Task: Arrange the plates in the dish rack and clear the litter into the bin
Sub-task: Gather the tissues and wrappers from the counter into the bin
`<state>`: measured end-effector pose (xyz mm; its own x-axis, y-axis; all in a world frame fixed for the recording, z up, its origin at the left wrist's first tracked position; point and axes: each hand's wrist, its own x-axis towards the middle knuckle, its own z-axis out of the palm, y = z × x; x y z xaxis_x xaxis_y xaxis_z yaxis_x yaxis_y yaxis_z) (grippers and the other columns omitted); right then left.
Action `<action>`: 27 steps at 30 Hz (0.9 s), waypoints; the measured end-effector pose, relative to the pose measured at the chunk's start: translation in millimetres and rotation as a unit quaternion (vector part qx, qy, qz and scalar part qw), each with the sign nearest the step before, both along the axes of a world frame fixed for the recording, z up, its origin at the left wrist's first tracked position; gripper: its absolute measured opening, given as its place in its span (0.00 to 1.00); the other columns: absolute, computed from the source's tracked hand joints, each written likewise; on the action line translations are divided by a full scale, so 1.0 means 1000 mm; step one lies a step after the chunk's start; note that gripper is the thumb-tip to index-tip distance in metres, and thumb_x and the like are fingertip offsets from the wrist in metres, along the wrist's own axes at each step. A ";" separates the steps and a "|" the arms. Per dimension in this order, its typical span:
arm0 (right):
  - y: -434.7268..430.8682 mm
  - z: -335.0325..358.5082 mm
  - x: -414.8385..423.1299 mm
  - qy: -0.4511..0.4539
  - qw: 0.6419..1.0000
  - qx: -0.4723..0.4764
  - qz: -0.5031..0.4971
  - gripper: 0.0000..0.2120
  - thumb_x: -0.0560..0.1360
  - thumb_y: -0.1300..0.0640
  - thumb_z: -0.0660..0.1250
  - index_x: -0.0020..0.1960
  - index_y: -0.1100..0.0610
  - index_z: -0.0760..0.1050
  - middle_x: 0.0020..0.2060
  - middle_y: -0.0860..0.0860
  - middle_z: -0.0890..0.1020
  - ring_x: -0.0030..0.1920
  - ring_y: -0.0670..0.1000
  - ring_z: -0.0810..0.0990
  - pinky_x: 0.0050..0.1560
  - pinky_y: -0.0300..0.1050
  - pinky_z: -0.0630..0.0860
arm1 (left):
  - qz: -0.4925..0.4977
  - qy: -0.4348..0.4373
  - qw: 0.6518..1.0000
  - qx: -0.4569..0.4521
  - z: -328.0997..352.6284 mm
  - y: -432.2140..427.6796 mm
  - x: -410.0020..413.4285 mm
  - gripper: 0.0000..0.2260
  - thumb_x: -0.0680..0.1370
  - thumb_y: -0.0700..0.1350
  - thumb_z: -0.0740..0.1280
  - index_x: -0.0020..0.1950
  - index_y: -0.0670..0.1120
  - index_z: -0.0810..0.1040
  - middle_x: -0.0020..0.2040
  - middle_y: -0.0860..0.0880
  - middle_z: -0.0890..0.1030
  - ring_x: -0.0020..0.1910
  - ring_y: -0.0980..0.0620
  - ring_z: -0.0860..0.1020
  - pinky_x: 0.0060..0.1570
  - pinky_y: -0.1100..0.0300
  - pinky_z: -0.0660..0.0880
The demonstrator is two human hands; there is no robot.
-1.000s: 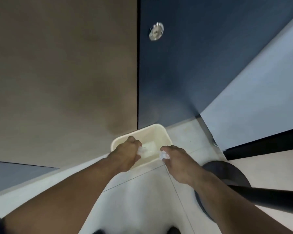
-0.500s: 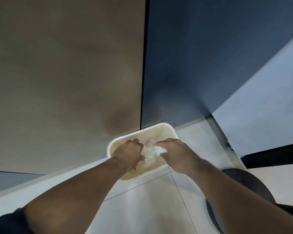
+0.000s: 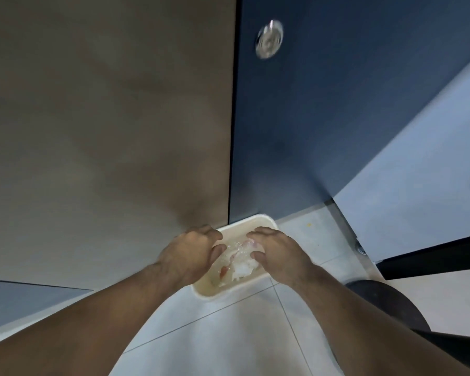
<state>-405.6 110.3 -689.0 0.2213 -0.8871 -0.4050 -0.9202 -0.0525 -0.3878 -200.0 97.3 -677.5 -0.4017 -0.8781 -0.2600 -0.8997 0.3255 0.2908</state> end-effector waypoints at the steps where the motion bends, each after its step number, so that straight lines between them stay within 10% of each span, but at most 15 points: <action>1: 0.002 0.021 -0.002 -0.005 1.000 -0.004 -0.003 0.21 0.79 0.52 0.63 0.72 0.47 0.68 0.70 0.43 0.70 0.66 0.47 0.71 0.65 0.44 0.70 | -0.002 0.008 1.000 -0.003 0.018 0.002 -0.001 0.16 0.81 0.57 0.56 0.65 0.53 0.73 0.61 0.55 0.75 0.59 0.52 0.74 0.55 0.58 0.73; 11: 0.029 0.259 -0.020 -0.035 0.997 -0.056 -0.026 0.18 0.81 0.49 0.60 0.70 0.45 0.69 0.69 0.41 0.70 0.66 0.46 0.70 0.65 0.39 0.68 | -0.060 0.057 0.995 -0.062 0.232 0.016 -0.013 0.28 0.75 0.64 0.42 0.61 0.55 0.74 0.55 0.56 0.77 0.55 0.54 0.75 0.54 0.57 0.74; 27: 0.017 0.573 -0.075 -0.063 0.975 -0.210 -0.032 0.16 0.80 0.49 0.61 0.67 0.49 0.73 0.64 0.44 0.76 0.63 0.46 0.72 0.66 0.37 0.66 | -0.069 0.127 0.969 -0.203 0.551 0.007 -0.072 0.27 0.77 0.64 0.48 0.64 0.52 0.75 0.58 0.56 0.77 0.56 0.56 0.74 0.54 0.63 0.69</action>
<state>-480.4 126.8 -115.7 0.1849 -0.9825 0.0234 -0.8734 -0.1752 -0.4545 -272.1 104.3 -126.2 -0.5290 -0.8203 0.2171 -0.7555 0.5719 0.3196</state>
